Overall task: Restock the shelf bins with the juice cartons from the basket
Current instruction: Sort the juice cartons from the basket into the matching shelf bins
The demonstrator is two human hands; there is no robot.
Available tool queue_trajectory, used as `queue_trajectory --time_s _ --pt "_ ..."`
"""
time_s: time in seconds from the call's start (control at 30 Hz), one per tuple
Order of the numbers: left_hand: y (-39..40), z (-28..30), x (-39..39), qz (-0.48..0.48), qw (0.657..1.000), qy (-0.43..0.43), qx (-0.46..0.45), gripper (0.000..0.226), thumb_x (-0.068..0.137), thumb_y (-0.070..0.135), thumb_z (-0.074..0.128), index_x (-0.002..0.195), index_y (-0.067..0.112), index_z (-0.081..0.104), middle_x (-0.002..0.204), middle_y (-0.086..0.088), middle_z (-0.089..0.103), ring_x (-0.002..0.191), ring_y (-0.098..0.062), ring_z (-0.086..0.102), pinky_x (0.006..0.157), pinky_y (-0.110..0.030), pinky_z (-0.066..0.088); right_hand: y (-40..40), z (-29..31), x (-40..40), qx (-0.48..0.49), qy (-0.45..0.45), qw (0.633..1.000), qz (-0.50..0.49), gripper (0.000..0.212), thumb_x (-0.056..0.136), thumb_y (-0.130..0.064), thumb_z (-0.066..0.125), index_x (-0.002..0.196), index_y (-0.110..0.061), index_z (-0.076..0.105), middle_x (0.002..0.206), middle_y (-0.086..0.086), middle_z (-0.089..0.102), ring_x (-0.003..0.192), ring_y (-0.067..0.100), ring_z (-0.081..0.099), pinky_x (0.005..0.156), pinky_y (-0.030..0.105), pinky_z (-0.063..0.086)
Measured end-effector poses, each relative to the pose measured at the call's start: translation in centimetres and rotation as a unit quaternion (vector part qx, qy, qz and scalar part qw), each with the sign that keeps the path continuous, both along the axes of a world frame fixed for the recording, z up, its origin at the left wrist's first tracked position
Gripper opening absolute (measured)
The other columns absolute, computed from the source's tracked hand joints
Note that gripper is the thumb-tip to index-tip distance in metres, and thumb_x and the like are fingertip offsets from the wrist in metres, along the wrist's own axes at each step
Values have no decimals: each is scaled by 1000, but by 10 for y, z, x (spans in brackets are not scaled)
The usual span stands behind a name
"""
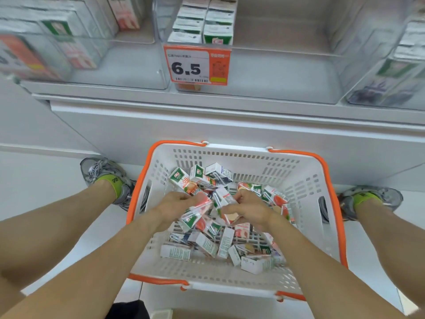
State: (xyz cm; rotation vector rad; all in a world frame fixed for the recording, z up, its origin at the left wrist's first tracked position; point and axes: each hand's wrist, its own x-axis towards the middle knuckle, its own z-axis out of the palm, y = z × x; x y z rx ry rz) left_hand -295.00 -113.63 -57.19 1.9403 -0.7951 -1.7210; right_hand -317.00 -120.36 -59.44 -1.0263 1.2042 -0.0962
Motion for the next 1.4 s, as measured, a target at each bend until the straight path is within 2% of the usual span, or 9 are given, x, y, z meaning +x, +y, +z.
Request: queue_trajectory --time_s 0.17,0.37,0.53,0.63,0.73,0.93,1.03,1.13,1.4 --pt "-19 46 3 -13 1000 0 -28 72 68 65 71 118 13 67 134 -5 62 123 -25 57 108 -51 43 -17 47 15 -86 -58 995 -8 71 56 -56 89 97 -11 54 104 12 73 83 20 66 75 39 51" --pt "-37 131 39 -101 980 -122 -117 48 77 63 71 98 19 75 117 6 67 110 -13 61 92 -29 46 -28 104 28 0 -221 975 -18 22 93 -27 63 102 -8 58 104 16 70 91 27 62 81 40 56" --pt "-41 208 59 -206 956 -120 -170 48 69 60 81 92 18 75 91 -4 78 95 -21 71 102 -47 49 -31 150 39 23 -321 944 68 64 80 -22 81 139 -22 55 118 21 63 105 32 59 85 43 56" --pt "-45 233 63 -214 947 -118 -211 48 71 61 78 96 19 74 90 -5 78 98 -25 72 103 -48 48 -35 191 44 -77 -286 951 93 57 78 -20 81 130 -14 61 120 16 67 99 32 66 82 43 58" --pt "-54 243 64 -143 948 -117 -259 48 73 58 77 95 16 75 87 0 78 94 -16 73 94 -31 49 -49 240 36 -218 -257 941 17 51 63 -19 88 110 -15 68 111 13 72 90 33 72 76 42 60" --pt "-72 245 70 -65 962 -76 -256 53 67 58 75 92 12 74 90 -9 77 96 -25 71 92 -34 46 -92 313 26 -503 -226 828 -101 38 75 -17 79 110 -21 67 109 6 74 104 26 70 87 44 59" --pt "-75 241 68 -53 974 14 -219 50 66 26 89 108 5 71 103 -21 74 104 -42 66 91 -42 46 -118 323 37 -618 -69 781 -63 35 81 -13 81 111 -25 67 102 -5 74 91 14 70 83 36 58" --pt "-77 236 70 -56 973 47 -221 48 65 13 77 113 10 71 109 -16 74 103 -32 69 90 -37 49 -131 319 53 -649 77 757 3 36 75 -27 86 107 -29 70 98 -12 73 83 12 69 79 35 56" --pt "-74 236 72 -49 974 -6 -219 48 70 24 85 115 19 66 92 -11 77 88 -29 73 77 -30 54 -132 305 77 -621 192 755 82 38 79 -37 82 114 -32 70 102 -12 62 75 2 58 75 24 42"
